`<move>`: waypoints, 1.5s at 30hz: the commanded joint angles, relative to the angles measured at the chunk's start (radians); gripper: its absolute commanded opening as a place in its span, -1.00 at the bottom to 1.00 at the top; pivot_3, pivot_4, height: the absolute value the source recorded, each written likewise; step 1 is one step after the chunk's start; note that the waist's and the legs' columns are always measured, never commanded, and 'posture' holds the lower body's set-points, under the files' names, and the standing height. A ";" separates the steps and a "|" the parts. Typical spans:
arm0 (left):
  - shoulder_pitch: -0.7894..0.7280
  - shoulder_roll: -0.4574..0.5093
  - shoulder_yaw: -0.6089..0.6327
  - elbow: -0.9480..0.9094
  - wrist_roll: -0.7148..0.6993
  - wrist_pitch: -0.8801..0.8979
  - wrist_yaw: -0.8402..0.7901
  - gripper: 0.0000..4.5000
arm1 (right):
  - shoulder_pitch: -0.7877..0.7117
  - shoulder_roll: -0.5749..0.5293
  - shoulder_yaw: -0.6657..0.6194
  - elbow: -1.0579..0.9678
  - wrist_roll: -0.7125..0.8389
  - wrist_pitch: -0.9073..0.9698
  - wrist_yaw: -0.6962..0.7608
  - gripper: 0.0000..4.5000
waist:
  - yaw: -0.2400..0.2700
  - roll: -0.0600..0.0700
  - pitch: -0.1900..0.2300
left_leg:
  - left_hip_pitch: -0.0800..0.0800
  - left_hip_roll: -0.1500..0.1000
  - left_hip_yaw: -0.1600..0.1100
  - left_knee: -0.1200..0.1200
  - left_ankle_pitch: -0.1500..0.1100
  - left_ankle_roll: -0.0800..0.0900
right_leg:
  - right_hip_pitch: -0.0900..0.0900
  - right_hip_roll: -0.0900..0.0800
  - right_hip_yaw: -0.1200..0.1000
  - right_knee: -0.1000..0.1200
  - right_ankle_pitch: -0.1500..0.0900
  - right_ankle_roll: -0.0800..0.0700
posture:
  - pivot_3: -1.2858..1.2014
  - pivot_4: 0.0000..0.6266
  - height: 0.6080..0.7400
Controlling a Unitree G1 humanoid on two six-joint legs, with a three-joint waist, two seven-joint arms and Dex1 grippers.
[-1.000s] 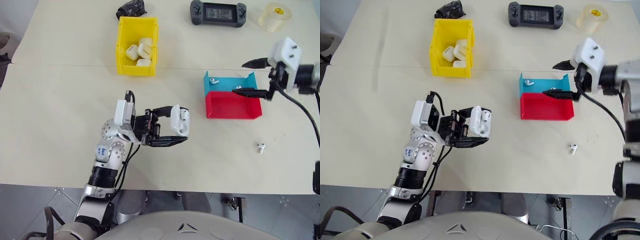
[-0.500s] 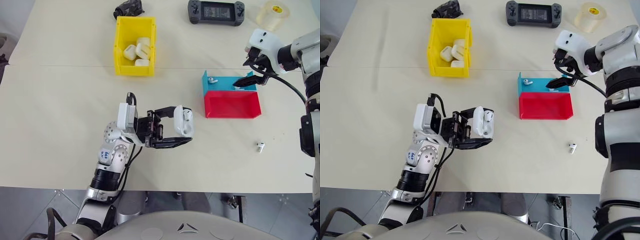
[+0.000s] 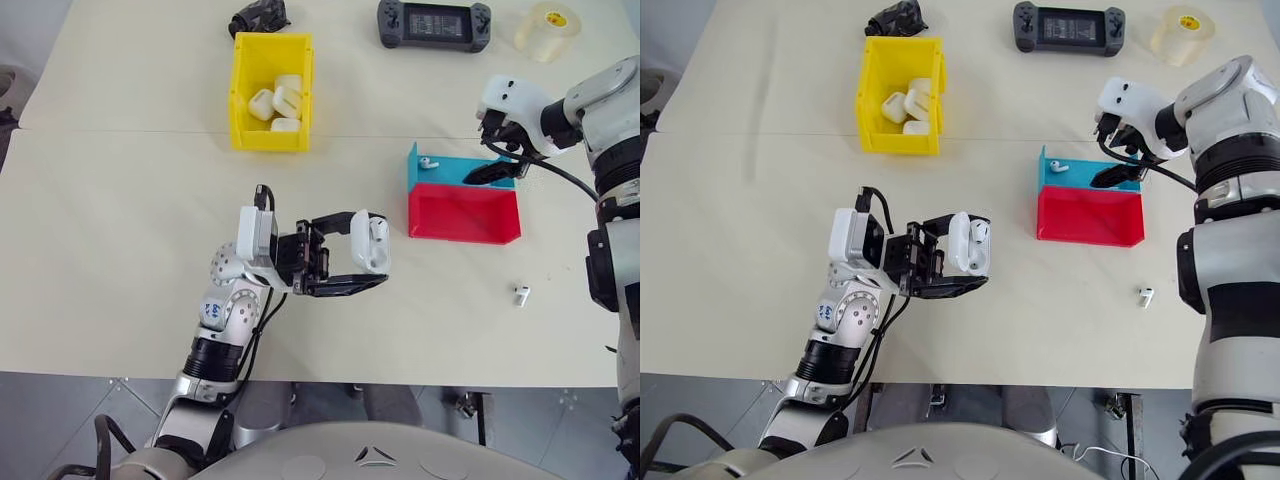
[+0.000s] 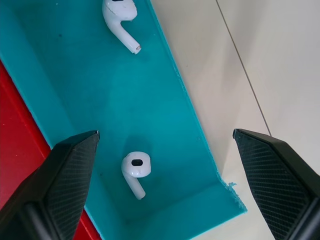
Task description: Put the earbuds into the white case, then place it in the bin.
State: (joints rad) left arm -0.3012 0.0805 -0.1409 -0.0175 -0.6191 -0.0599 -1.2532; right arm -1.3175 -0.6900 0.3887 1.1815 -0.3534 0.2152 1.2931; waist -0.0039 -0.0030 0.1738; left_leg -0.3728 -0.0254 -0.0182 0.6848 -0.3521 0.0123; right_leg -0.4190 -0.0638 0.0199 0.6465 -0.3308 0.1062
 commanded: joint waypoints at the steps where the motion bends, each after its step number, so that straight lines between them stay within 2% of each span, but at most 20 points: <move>1: -0.009 -0.011 -0.004 -0.004 0.000 -0.016 0.004 0.25 | -0.015 -0.005 -0.009 0.004 -0.008 -0.001 0.001 1.00 | -0.001 0.000 0.000 | 0.000 0.000 0.000 0.000 0.000 0.000 | 0.000 0.000 0.000 0.000 0.000 0.000 | 0.03 -0.52 1.00; 6: -0.002 -0.005 -0.002 -0.015 -0.003 -0.013 0.009 0.25 | -0.017 0.022 -0.064 -0.006 0.039 -0.002 -0.028 1.00 | -0.003 0.000 0.000 | 0.000 0.000 0.000 0.000 0.000 0.000 | 0.000 0.000 0.000 0.000 0.000 0.000 | 0.03 -0.52 1.00; 13: -0.005 0.004 0.000 -0.016 -0.008 -0.005 0.011 0.25 | -0.025 0.065 -0.077 -0.037 0.058 0.023 0.043 1.00 | -0.004 0.000 0.000 | 0.000 0.000 0.000 0.000 0.000 0.000 | -0.001 0.000 0.000 0.001 0.000 0.000 | 0.03 -0.52 1.00; 22: -0.009 0.007 0.000 -0.020 -0.011 0.005 0.013 0.25 | -0.005 0.127 -0.052 -0.044 0.029 -0.138 -0.019 1.00 | -0.018 0.000 0.000 | 0.000 0.000 0.000 0.000 0.000 -0.001 | -0.001 0.000 -0.001 0.002 0.000 0.000 | 0.03 -0.52 1.00; 30: -0.009 0.012 0.005 -0.025 -0.011 0.009 0.016 0.25 | -0.017 0.153 -0.037 -0.015 0.021 -0.200 0.030 1.00 | -0.026 0.000 0.000 | 0.000 0.000 0.000 0.000 0.000 -0.001 | -0.002 0.000 -0.001 0.008 0.000 0.000 | 0.03 -0.52 1.00; 33: -0.009 0.014 0.006 -0.026 -0.011 0.010 0.017 0.25 | -0.023 0.166 -0.030 0.006 0.010 -0.212 0.033 0.72 | -0.026 0.000 0.000 | 0.000 0.000 0.000 0.000 0.000 -0.001 | -0.002 0.000 -0.001 0.008 0.000 0.000 | 0.03 -0.52 1.00; 37: -0.011 0.016 0.009 -0.026 -0.011 0.009 0.020 0.25 | -0.029 0.178 -0.024 0.025 -0.003 -0.220 0.033 0.17 | -0.026 0.000 0.000 | 0.000 0.000 0.000 0.000 0.000 -0.001 | -0.002 0.000 -0.001 0.008 0.000 0.000 | 0.03 -0.52 1.00; 45: -0.004 0.024 0.013 -0.037 -0.013 0.011 0.025 0.25 | -0.033 0.188 -0.026 0.045 -0.011 -0.246 0.008 0.17 | -0.026 0.000 0.000 | 0.000 0.000 0.000 0.001 0.000 -0.001 | -0.002 0.000 -0.001 0.008 0.000 0.000 | 0.03 -0.52 1.00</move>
State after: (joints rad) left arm -0.3025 0.1024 -0.1356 -0.0209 -0.6204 -0.0457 -1.2330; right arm -1.3229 -0.5009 0.3669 1.2241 -0.3600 -0.0213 1.3087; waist -0.0299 -0.0028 0.1737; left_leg -0.3727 -0.0252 -0.0186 0.6854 -0.3516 0.0114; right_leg -0.4209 -0.0639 0.0186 0.6547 -0.3309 0.1060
